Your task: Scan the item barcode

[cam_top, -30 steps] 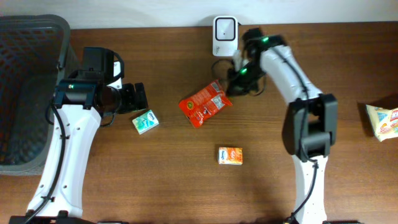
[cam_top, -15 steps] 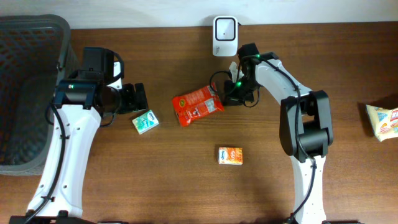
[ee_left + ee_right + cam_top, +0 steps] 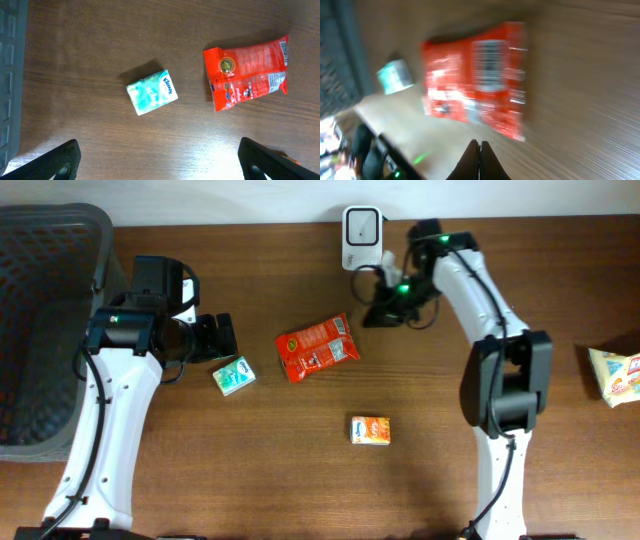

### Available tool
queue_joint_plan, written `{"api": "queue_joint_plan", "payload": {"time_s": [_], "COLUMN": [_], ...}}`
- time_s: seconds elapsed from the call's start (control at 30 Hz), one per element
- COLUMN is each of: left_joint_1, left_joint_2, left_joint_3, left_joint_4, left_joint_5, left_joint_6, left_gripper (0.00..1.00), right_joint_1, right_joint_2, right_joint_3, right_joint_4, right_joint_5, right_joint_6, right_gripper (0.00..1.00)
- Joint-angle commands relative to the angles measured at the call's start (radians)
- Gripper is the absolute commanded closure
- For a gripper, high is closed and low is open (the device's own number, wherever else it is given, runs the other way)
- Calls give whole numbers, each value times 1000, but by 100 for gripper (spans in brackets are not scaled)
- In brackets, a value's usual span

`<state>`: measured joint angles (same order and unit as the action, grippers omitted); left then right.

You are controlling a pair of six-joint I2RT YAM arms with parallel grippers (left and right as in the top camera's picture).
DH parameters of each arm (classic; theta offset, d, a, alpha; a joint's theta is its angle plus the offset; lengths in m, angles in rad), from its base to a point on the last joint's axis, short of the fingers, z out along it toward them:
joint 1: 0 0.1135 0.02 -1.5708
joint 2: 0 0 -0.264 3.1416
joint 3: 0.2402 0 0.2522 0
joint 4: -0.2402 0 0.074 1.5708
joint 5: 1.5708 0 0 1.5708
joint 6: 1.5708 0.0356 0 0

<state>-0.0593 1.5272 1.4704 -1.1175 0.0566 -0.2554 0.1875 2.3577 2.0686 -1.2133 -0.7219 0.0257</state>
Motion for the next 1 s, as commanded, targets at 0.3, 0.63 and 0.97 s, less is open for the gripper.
{"api": "queue_joint_plan", "payload": {"time_s": [0.3,0.63,0.97], "left_joint_1": [2,2,2], "left_joint_2": [1,1,1], "left_joint_3": [15,15,15], "left_joint_4": [-10,-5,-6], "left_joint_5": [11,11,11], "left_joint_6": [-9,-9,-9], "left_gripper": [1,1,1], "right_joint_1": [97,-51,-4], "right_joint_2": [142,77,72], "right_joint_3": [-96,133,515], "right_joint_4": [137,-182,-471], "right_joint_5": [54,514,452], "right_joint_6": [74,84,89], "right_gripper": [96,96,47]}}
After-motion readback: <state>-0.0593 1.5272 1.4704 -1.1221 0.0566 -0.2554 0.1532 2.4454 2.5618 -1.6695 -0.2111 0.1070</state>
